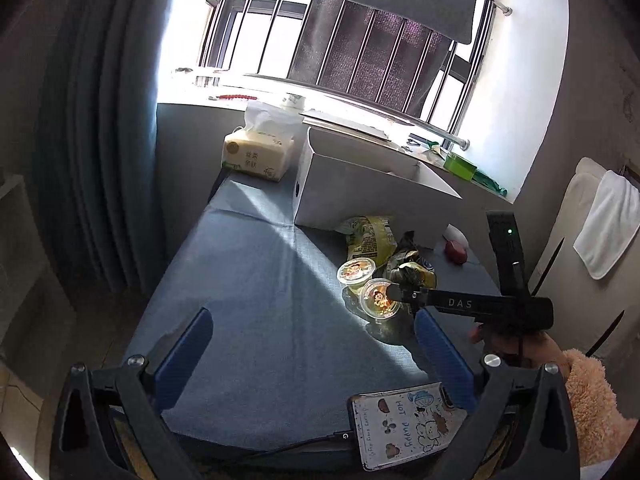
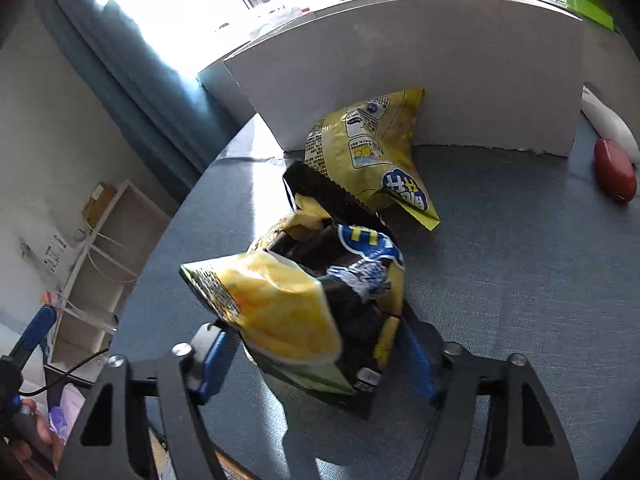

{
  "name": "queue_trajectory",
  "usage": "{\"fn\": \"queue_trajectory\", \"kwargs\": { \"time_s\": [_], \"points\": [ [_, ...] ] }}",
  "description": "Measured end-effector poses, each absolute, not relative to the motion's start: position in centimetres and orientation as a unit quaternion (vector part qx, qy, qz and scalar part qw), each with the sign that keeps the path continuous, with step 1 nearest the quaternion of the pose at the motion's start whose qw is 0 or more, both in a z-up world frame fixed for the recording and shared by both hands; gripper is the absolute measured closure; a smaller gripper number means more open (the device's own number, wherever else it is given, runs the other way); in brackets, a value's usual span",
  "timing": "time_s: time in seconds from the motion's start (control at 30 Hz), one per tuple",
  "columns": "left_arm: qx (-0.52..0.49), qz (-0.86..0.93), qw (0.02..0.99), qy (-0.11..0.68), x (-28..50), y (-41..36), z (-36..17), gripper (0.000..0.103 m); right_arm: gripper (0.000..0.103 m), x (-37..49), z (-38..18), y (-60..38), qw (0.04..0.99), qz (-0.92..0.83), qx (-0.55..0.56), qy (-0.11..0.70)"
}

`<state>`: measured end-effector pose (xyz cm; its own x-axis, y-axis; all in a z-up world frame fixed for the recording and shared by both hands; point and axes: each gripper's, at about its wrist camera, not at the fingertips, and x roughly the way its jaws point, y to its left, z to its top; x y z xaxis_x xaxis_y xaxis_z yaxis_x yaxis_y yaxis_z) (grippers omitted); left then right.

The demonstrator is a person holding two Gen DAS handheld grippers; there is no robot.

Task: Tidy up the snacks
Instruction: 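Grasp the black-and-yellow chip bag with the right gripper and lift it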

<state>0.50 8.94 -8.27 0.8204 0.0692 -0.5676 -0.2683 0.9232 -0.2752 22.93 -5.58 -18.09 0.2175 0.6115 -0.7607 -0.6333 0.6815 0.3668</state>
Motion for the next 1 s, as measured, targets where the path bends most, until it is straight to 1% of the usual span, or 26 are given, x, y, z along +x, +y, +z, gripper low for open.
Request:
{"fn": "queue_trajectory", "kwargs": {
  "time_s": [0.03, 0.1, 0.4, 0.6, 0.8, 0.87, 0.93, 0.97, 1.0],
  "points": [
    [-0.175, 0.089, 0.937, 0.288, 0.7, 8.9, -8.4, 0.000, 0.043, 22.8, -17.8, -5.9, 0.786, 0.394, -0.015, 0.476],
    [-0.174, 0.086, 0.937, 0.291, 1.0, 8.7, -8.5, 0.000, 0.048, 22.8, -17.6, -6.6, 0.788, 0.393, -0.008, 0.473],
    [-0.138, 0.065, 0.935, 0.319, 3.6, 7.2, -8.8, 0.000, 0.049, 22.1, -15.3, -11.3, 0.795, 0.410, 0.051, 0.444],
    [-0.074, 0.034, 0.930, 0.358, 9.8, 6.1, -9.9, 0.000, 0.049, 20.4, -13.1, -15.4, 0.813, 0.400, 0.079, 0.416],
    [-0.089, 0.052, 0.901, 0.421, 17.4, 8.5, -12.8, 0.001, 0.049, 18.6, -11.9, -18.4, 0.826, 0.388, 0.089, 0.399],
    [-0.107, 0.049, 0.885, 0.449, 19.0, 9.0, -14.5, 0.001, 0.049, 18.2, -11.9, -18.4, 0.826, 0.385, 0.091, 0.400],
    [-0.113, 0.052, 0.882, 0.454, 19.8, 9.3, -15.7, 0.002, 0.049, 18.0, -12.0, -18.7, 0.829, 0.380, 0.087, 0.400],
    [-0.123, 0.048, 0.884, 0.449, 20.0, 9.5, -15.9, 0.004, 0.049, 18.0, -12.1, -18.9, 0.830, 0.378, 0.084, 0.401],
    [-0.134, 0.039, 0.884, 0.446, 20.1, 9.8, -16.0, 0.009, 0.049, 17.9, -12.3, -19.4, 0.830, 0.377, 0.085, 0.402]
  ]
}}
